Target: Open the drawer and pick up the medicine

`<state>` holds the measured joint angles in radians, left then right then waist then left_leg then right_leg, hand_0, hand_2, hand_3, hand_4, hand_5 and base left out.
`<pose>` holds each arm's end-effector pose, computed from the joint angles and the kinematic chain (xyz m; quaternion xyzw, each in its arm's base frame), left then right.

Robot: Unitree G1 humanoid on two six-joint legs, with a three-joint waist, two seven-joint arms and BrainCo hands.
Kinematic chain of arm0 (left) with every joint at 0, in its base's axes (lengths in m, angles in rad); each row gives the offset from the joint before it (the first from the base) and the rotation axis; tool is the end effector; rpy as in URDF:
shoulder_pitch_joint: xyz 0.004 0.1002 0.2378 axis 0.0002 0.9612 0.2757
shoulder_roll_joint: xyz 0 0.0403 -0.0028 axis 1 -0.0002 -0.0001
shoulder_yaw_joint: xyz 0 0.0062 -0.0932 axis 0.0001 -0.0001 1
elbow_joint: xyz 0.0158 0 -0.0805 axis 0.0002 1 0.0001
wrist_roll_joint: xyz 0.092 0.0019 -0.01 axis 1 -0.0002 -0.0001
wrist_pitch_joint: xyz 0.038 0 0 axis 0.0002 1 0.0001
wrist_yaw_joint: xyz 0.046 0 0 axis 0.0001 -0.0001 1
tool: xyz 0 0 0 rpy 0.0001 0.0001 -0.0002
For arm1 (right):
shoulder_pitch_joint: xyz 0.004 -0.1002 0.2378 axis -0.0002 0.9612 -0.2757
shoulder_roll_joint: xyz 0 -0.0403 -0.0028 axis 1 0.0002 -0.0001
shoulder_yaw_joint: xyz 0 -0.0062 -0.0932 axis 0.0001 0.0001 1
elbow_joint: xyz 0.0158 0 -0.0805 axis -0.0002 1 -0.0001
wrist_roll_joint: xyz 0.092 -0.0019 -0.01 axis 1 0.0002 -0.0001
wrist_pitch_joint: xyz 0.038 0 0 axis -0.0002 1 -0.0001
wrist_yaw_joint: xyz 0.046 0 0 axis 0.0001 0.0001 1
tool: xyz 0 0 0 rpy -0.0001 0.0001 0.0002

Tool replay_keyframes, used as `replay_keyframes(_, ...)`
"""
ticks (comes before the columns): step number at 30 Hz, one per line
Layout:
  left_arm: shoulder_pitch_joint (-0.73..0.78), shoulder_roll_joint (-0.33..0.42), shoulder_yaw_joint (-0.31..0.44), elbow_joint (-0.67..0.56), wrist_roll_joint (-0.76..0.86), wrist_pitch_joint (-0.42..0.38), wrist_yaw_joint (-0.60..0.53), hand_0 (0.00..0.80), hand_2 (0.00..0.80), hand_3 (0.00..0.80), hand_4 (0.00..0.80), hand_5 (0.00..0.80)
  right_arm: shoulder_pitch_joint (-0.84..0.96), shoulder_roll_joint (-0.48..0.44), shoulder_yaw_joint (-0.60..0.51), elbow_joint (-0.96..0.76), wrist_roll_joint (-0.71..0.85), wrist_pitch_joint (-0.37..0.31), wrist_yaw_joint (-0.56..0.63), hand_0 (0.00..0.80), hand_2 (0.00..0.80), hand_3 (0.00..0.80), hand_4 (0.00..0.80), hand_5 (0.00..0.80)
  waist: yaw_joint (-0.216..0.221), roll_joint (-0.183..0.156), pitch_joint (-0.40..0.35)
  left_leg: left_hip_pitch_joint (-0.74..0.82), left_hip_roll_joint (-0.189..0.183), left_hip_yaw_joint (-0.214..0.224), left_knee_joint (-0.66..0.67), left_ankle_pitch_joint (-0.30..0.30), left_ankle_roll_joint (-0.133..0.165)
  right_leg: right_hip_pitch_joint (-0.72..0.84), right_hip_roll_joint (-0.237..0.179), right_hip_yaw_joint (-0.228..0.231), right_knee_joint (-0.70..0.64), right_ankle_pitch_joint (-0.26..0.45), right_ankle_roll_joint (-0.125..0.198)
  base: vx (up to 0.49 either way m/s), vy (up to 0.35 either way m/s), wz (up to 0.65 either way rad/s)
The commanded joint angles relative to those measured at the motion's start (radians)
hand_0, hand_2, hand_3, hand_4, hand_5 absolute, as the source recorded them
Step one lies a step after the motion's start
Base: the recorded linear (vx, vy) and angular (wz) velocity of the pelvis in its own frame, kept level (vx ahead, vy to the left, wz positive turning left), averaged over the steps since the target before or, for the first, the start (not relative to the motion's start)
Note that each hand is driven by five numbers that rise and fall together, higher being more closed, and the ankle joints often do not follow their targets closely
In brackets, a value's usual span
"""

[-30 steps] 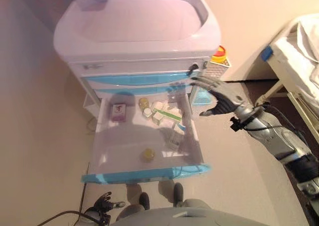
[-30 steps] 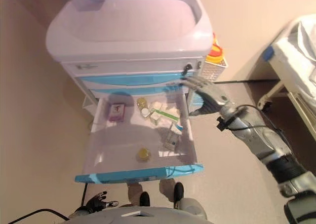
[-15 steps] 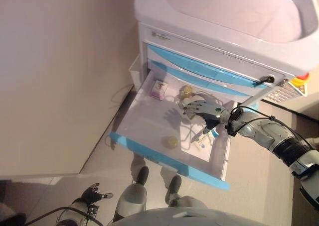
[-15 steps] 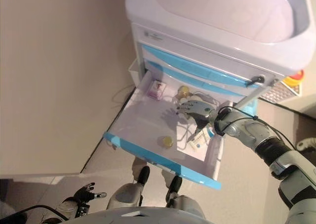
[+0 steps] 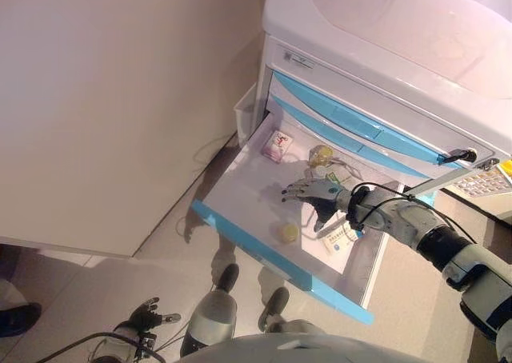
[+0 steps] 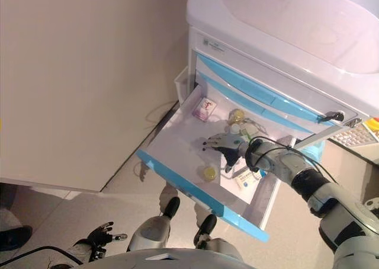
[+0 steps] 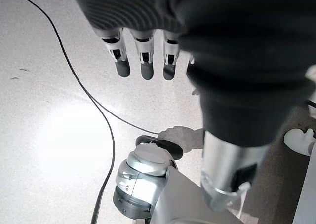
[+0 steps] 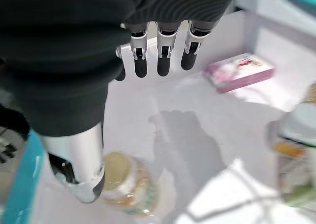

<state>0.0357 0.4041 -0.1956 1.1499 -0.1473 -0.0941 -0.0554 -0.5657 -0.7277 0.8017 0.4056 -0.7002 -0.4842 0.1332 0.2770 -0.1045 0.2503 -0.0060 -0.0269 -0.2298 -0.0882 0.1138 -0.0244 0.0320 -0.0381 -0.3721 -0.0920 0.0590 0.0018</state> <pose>0.0729 0.2668 -0.0798 0.1468 0.5234 0.0390 0.8385 0.2504 -0.1725 0.0748 -0.6727 -0.1408 0.4484 0.5715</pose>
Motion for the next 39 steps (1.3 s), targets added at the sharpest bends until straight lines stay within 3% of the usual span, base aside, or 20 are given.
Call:
replay_keyframes(1, -0.003, 0.002, 0.006, 0.005, 0.035, -0.032, -0.001, 0.0, 0.0, 0.0, 0.0, 0.0, 0.005, 0.003, 0.055, -0.01, -0.016, -0.04, -0.008, 0.0, 0.0, 0.0, 0.0, 0.0, 0.014, 0.002, -0.034, -0.038, -0.008, 0.015, 0.023, -0.07, -0.029, 0.053, 0.014, -0.022, 0.091, -0.145, 0.017, 0.0, 0.0, 0.0)
replay_keyframes(29, -0.006, -0.023, 0.001, 0.003, 0.068, -0.031, 0.004, 0.0, 0.0, 0.0, 0.0, 0.0, 0.08, 0.097, 0.06, 0.092, -0.09, -0.008, -0.039, 0.0, 0.0, 0.0, 0.0, 0.0, 0.018, 0.028, -0.042, -0.041, -0.007, 0.004, 0.021, -0.059, -0.037, 0.056, 0.012, -0.03, 0.088, -0.146, 0.019, 0.0, -0.005, 0.02)
replay_keyframes(39, -0.005, -0.034, -0.007, 0.001, 0.064, -0.032, 0.007, 0.0, 0.0, 0.0, 0.0, 0.0, 0.102, 0.128, 0.032, 0.144, -0.185, 0.048, -0.146, 0.0, 0.0, 0.0, 0.0, 0.0, 0.015, 0.036, -0.042, -0.044, -0.01, 0.002, 0.02, -0.059, -0.034, 0.052, 0.01, -0.029, 0.086, -0.142, 0.023, 0.0, 0.0, 0.0)
